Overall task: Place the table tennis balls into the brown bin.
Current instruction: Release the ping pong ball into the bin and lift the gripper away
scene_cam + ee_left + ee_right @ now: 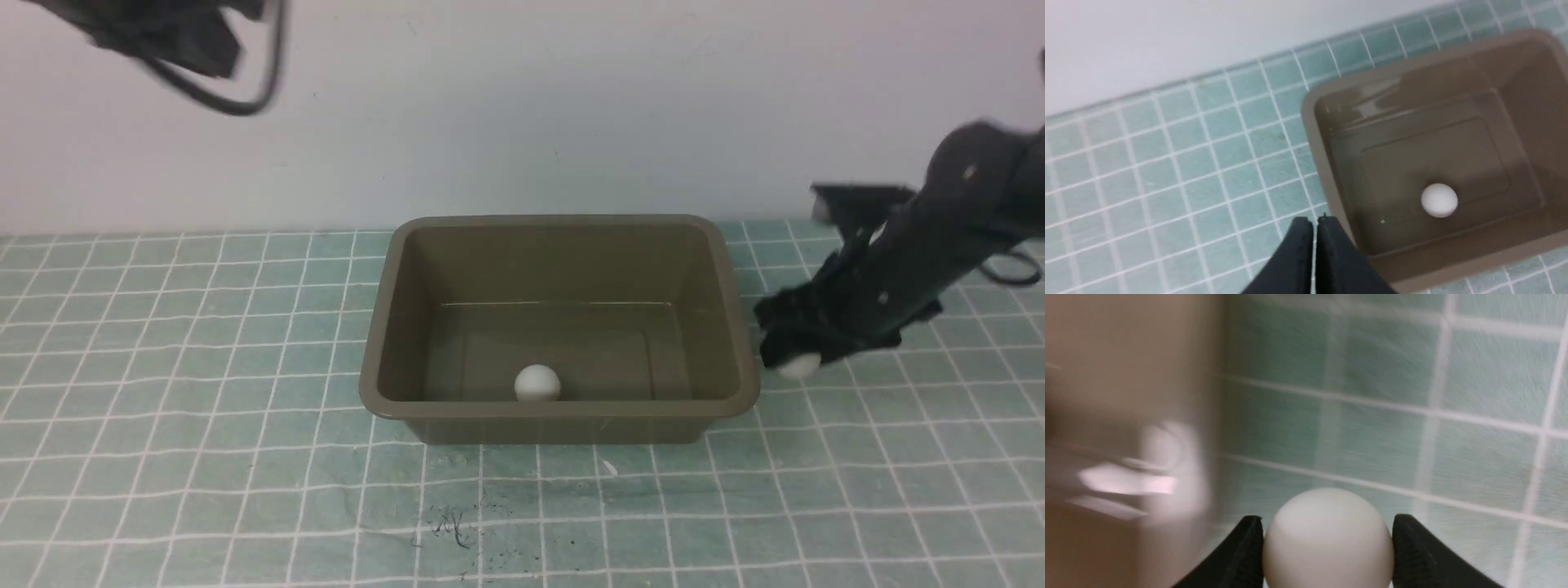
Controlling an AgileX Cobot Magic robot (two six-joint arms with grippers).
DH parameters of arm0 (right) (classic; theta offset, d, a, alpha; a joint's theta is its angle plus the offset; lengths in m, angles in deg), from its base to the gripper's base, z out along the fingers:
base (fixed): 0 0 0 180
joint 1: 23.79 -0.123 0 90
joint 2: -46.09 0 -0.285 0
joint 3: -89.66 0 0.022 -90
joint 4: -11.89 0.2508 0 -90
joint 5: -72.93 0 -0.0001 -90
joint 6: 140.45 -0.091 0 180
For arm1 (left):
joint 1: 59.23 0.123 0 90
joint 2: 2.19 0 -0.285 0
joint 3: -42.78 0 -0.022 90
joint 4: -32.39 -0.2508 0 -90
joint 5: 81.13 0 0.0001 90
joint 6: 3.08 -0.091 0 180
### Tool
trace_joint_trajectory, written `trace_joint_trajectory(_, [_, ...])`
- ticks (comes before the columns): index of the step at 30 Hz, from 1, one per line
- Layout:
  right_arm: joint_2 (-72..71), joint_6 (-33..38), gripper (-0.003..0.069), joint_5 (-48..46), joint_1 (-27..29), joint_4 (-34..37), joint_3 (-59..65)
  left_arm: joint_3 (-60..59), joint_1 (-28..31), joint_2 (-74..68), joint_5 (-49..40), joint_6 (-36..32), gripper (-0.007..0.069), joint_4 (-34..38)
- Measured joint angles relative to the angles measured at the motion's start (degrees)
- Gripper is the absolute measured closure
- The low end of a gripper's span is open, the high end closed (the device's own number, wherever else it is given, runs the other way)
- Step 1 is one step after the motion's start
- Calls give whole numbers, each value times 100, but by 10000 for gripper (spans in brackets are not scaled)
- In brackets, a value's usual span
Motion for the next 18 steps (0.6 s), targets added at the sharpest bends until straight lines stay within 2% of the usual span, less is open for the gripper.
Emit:
trace_joint_trajectory(4, [-558,360,296,-59,-280,711,-268,-1027,13,1105,180,0,629,-8])
trace_joint_trajectory(6, [-688,804,296,215,-622,935,-385,-1696,13,1692,445,44,629,42])
trace_joint_trajectory(11, [-477,1028,284,773,-1002,1070,-557,-3156,13,2876,1051,152,629,136])
trace_joint_trajectory(13, [-328,971,225,854,-1016,1100,-673,-3805,13,3363,1335,157,629,86])
trace_joint_trajectory(15, [-272,962,128,883,-1016,1106,-770,-4217,13,3740,1556,207,629,-119])
trace_joint_trajectory(18, [-338,941,53,783,-1016,1037,-895,-4579,13,4067,1603,365,629,-299])
